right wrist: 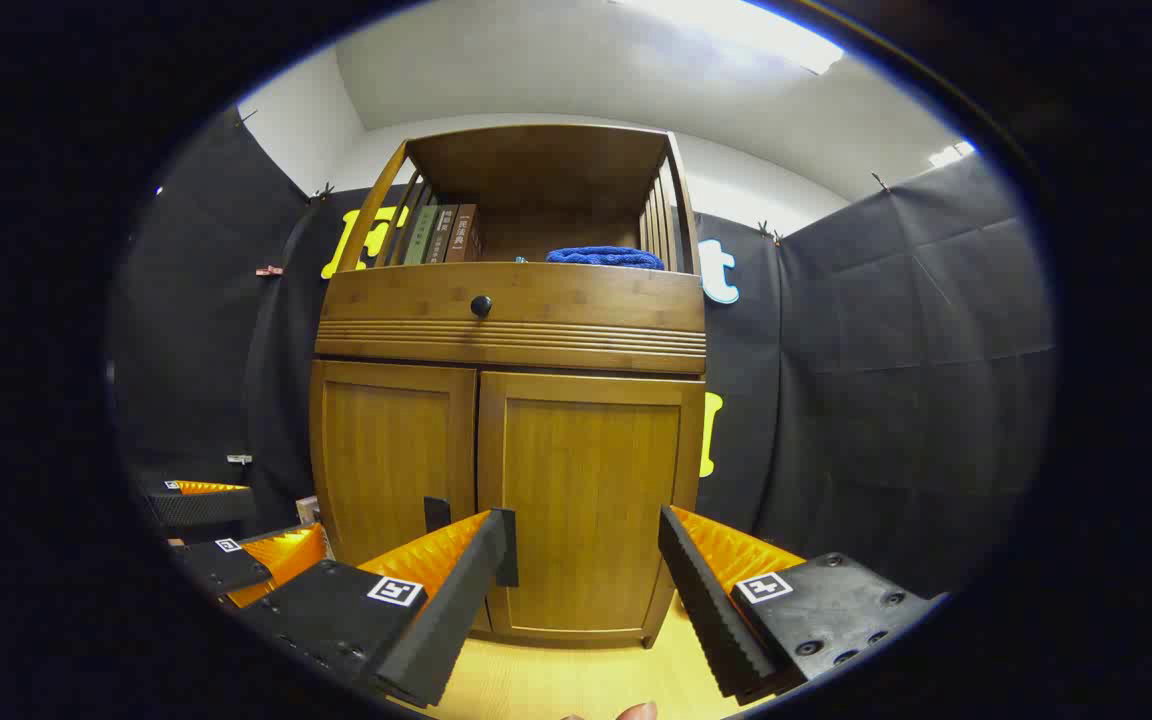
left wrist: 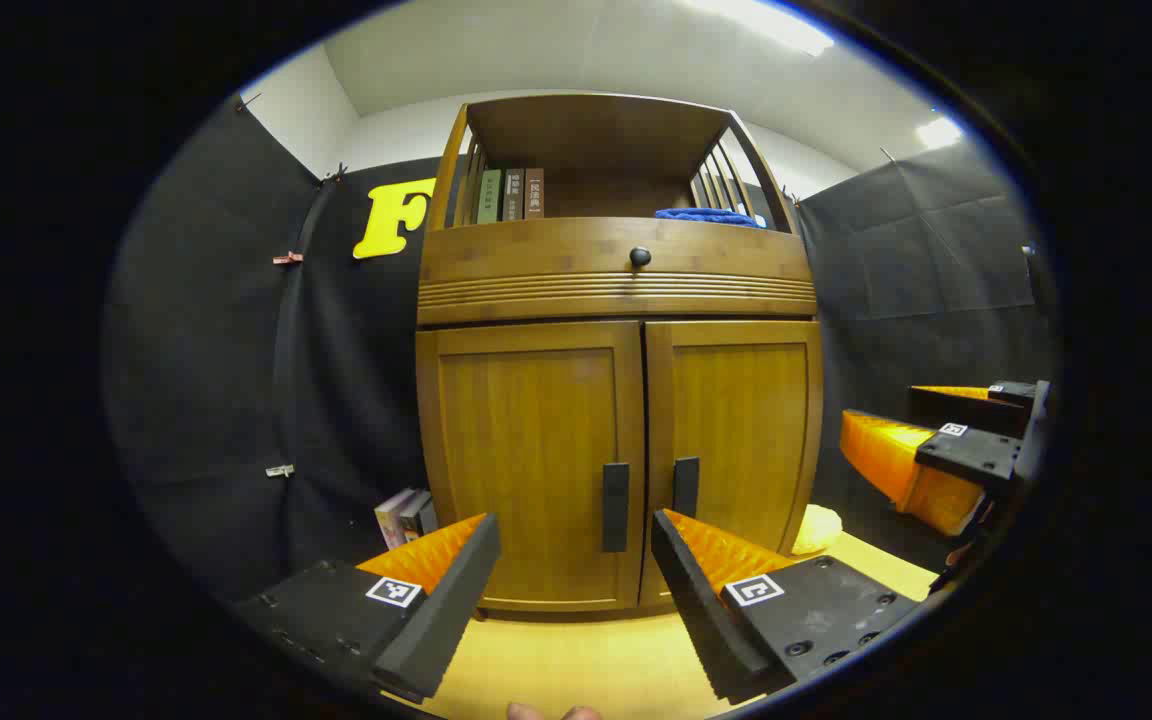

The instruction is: Open the right door of the double-door shoe cabinet with the right hand, and open the left door with the left hand.

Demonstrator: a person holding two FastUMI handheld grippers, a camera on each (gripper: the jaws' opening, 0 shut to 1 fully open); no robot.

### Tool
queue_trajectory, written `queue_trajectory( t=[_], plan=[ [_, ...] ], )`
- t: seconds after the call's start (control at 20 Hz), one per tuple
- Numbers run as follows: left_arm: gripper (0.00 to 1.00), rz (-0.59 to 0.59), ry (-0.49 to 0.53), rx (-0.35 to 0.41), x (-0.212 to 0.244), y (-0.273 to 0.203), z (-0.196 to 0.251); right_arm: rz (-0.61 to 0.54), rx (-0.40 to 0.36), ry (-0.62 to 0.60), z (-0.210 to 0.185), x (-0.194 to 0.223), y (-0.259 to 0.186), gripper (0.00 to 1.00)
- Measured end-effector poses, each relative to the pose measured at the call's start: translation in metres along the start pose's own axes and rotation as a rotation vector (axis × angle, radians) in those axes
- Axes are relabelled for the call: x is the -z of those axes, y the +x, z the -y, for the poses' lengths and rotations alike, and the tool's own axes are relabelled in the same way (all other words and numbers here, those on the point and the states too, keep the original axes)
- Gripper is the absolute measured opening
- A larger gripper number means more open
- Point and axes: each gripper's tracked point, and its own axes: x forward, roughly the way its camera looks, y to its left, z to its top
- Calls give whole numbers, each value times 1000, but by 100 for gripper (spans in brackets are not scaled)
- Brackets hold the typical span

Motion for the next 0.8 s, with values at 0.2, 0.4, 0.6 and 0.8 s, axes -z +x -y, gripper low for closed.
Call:
queue_trajectory(
  t=[0.2,0.4,0.6,0.8],
  plan=[
    [94,-19,-22,25,6,-3,13,-49,-33,26,-11,13,-4,98],
    [94,-18,-16,26,5,1,12,-59,-44,27,-18,14,-1,97],
    [94,-26,-41,18,8,2,4,-57,-46,44,-25,9,2,97],
    [94,-20,-42,15,5,1,-7,-42,-41,32,-28,4,2,98]
  ],
)
